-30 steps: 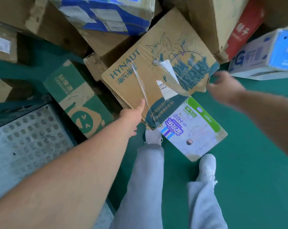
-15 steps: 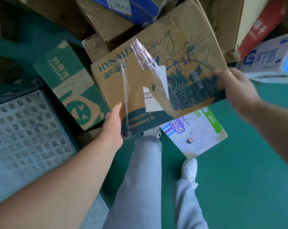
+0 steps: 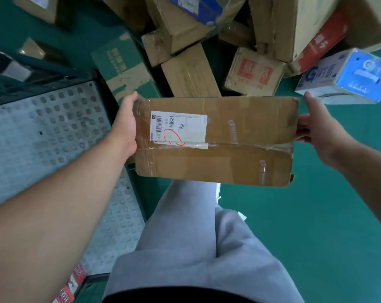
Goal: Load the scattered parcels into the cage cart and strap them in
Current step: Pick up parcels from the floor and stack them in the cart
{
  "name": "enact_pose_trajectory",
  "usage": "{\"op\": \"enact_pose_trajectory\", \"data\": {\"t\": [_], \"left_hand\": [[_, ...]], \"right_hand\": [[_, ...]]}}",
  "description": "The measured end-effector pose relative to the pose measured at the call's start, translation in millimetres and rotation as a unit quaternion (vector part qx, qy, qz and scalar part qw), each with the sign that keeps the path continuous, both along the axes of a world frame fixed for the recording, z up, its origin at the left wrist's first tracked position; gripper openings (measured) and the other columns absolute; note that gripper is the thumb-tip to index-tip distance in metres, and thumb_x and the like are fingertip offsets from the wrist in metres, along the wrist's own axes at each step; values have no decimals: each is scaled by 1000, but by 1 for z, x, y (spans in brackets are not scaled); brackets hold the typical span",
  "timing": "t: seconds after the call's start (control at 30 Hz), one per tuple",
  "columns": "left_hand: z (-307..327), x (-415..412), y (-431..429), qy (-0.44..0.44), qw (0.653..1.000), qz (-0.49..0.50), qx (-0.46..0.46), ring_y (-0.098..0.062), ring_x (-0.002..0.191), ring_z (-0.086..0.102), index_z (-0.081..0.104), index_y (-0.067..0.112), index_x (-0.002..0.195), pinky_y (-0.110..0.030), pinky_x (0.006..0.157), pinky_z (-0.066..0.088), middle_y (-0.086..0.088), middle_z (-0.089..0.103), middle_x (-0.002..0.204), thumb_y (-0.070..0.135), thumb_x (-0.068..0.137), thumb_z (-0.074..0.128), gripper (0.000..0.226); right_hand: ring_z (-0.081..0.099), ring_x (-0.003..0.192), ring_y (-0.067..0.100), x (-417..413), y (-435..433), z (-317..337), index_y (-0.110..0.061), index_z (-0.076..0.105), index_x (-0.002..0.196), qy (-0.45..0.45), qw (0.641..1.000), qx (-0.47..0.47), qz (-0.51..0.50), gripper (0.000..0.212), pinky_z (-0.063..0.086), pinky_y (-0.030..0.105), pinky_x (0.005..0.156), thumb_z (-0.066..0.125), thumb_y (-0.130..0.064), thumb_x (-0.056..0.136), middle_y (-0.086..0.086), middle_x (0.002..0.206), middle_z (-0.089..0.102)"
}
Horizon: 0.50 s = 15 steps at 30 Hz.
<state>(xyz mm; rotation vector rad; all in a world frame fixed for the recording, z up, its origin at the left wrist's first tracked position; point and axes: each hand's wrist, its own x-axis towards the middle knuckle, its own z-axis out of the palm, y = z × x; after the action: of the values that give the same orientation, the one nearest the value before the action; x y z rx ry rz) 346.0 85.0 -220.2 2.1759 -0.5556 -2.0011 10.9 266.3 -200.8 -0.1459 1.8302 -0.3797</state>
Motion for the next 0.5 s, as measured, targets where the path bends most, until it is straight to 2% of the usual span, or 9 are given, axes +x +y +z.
{"op": "enact_pose_trajectory", "data": {"t": [0.07, 0.13, 0.2, 0.23, 0.3, 0.33, 0.4, 0.5], "left_hand": [[26, 15, 12, 36, 998, 39, -22, -33, 106, 73, 76, 19, 108, -53, 97, 55, -10, 76, 115, 72, 91, 44, 65], [55, 41, 33, 43, 993, 89, -59, -33, 113, 71, 69, 13, 124, -53, 102, 51, -13, 73, 123, 76, 89, 45, 76], [80, 75, 66, 30, 989, 124, -76, -33, 112, 69, 65, 9, 119, -54, 103, 50, -14, 72, 121, 80, 86, 46, 81], [87, 87, 83, 26, 990, 119, -69, -33, 107, 69, 63, 10, 112, -53, 101, 50, -13, 72, 112, 83, 85, 45, 80], [106, 103, 124, 19, 994, 86, -66, -29, 94, 65, 61, 12, 107, -47, 90, 48, -9, 69, 94, 81, 87, 43, 74], [115, 108, 145, 22, 994, 79, -70, -27, 92, 65, 61, 12, 110, -45, 86, 47, -7, 70, 90, 76, 91, 42, 69], [133, 117, 182, 28, 991, 92, -93, -22, 91, 67, 64, 13, 113, -40, 80, 48, -1, 74, 87, 64, 99, 41, 57], [160, 141, 222, 26, 982, 125, -138, -20, 95, 69, 71, 20, 109, -36, 77, 51, -1, 75, 94, 54, 104, 41, 45]], "right_hand": [[66, 103, 26, 13, 17, 25, -12, 80, 103, -8, 999, -46, -10, 93, 44, 42, 102, 19, -82, 87, 8, 104, 78], [65, 104, 22, 21, 43, 51, -12, 78, 104, -14, 992, -93, -80, 86, 43, 41, 98, 18, -73, 97, 6, 106, 78], [67, 90, 20, 33, 79, 75, -11, 73, 89, -48, 978, -117, -163, 77, 45, 39, 85, 23, -68, 101, 6, 91, 76], [65, 80, 19, 40, 94, 80, -13, 66, 80, -59, 973, -109, -195, 71, 44, 38, 78, 27, -68, 101, 4, 79, 72], [63, 75, 18, 64, 122, 89, -17, 60, 77, -74, 973, -76, -203, 62, 45, 37, 76, 33, -68, 100, -1, 70, 68], [65, 83, 18, 77, 133, 91, -18, 65, 85, -83, 976, -64, -189, 60, 47, 39, 83, 34, -68, 99, -2, 79, 73], [67, 108, 17, 101, 150, 95, -28, 72, 111, -97, 978, -59, -173, 59, 47, 44, 99, 34, -70, 96, -8, 110, 77], [63, 119, 15, 133, 160, 110, -44, 66, 125, -99, 982, -77, -139, 59, 44, 52, 106, 35, -81, 91, -16, 123, 71]]}}
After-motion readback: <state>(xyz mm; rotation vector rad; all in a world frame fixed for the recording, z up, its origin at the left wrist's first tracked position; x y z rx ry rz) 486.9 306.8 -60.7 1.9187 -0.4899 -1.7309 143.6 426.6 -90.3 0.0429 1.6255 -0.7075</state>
